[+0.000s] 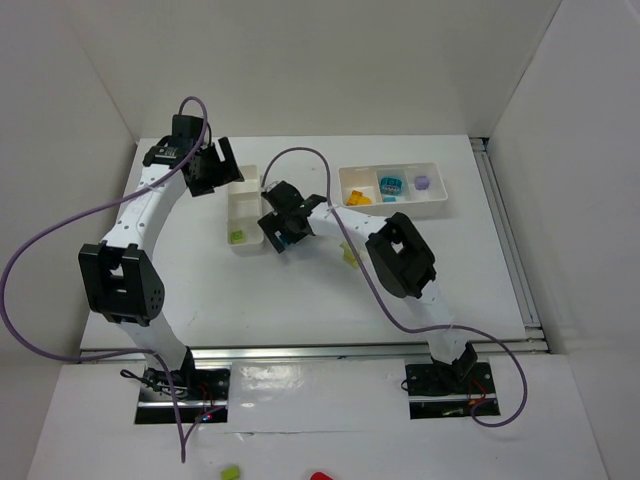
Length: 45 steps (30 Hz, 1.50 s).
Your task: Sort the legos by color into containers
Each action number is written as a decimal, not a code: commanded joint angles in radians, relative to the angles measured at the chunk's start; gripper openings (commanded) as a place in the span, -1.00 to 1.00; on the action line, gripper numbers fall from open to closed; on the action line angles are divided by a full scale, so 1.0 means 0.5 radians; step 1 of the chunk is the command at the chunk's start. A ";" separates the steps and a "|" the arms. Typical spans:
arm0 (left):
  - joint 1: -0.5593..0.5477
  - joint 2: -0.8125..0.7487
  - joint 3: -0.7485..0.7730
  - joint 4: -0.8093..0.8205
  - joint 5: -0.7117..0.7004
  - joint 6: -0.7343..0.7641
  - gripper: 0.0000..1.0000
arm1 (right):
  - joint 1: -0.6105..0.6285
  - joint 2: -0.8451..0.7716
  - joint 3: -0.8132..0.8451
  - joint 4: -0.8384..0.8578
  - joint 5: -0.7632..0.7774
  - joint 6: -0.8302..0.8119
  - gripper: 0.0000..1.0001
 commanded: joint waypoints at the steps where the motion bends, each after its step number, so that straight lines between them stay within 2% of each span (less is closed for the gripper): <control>1: 0.005 -0.066 -0.019 0.031 0.007 -0.041 0.80 | -0.028 0.063 0.059 0.131 0.021 0.021 0.89; 3: 0.005 -0.067 -0.019 0.031 0.025 -0.041 0.80 | -0.028 0.063 0.081 0.131 0.021 0.021 0.77; 4: 0.005 -0.067 -0.019 0.031 0.025 -0.041 0.80 | -0.028 0.063 0.081 0.131 0.021 0.021 0.57; 6: 0.005 -0.067 -0.019 0.031 0.025 -0.041 0.80 | -0.028 0.005 0.081 0.131 0.067 0.039 0.29; 7: 0.005 -0.067 -0.019 0.031 0.025 -0.041 0.80 | -0.028 -0.023 0.081 0.131 0.092 0.039 0.04; 8: 0.005 -0.067 -0.019 0.031 0.025 -0.041 0.80 | -0.028 -0.056 0.057 0.131 0.119 0.039 -0.03; 11: 0.005 -0.048 -0.019 0.031 0.047 -0.041 0.80 | -0.053 -0.268 -0.020 0.156 0.257 0.079 -0.03; 17: -0.013 -0.048 -0.041 0.130 0.224 0.018 0.75 | -0.331 -0.701 -0.262 0.248 0.478 0.294 -0.03; 22: -0.286 0.182 0.174 -0.020 0.166 0.312 0.75 | -0.696 -0.747 -0.284 0.098 0.601 0.621 -0.03; 28: -0.492 0.388 0.398 -0.171 0.240 0.334 0.75 | -0.951 -0.747 -0.339 0.021 0.650 0.745 -0.01; 30: -0.522 0.439 0.423 -0.171 0.240 0.334 0.75 | -0.994 -0.747 -0.358 0.039 0.650 0.745 0.06; 31: -0.523 0.440 0.450 -0.189 0.240 0.355 0.75 | -1.028 -0.729 -0.358 0.039 0.675 0.745 0.22; 34: -0.547 0.489 0.496 -0.211 0.221 0.355 0.75 | -1.089 -0.646 -0.288 0.018 0.583 0.720 0.56; 36: -0.566 0.489 0.515 -0.211 0.221 0.355 0.75 | -1.071 -0.606 -0.199 -0.009 0.564 0.681 0.66; 41: -0.566 0.489 0.539 -0.229 0.185 0.355 0.81 | -1.007 -0.688 -0.204 -0.013 0.604 0.635 0.69; 44: -0.566 0.489 0.567 -0.251 0.123 0.374 0.83 | -0.918 -0.854 -0.379 0.033 0.601 0.546 0.55; 45: -0.566 0.489 0.567 -0.251 0.090 0.374 0.83 | -0.884 -0.985 -0.458 0.079 0.474 0.418 0.55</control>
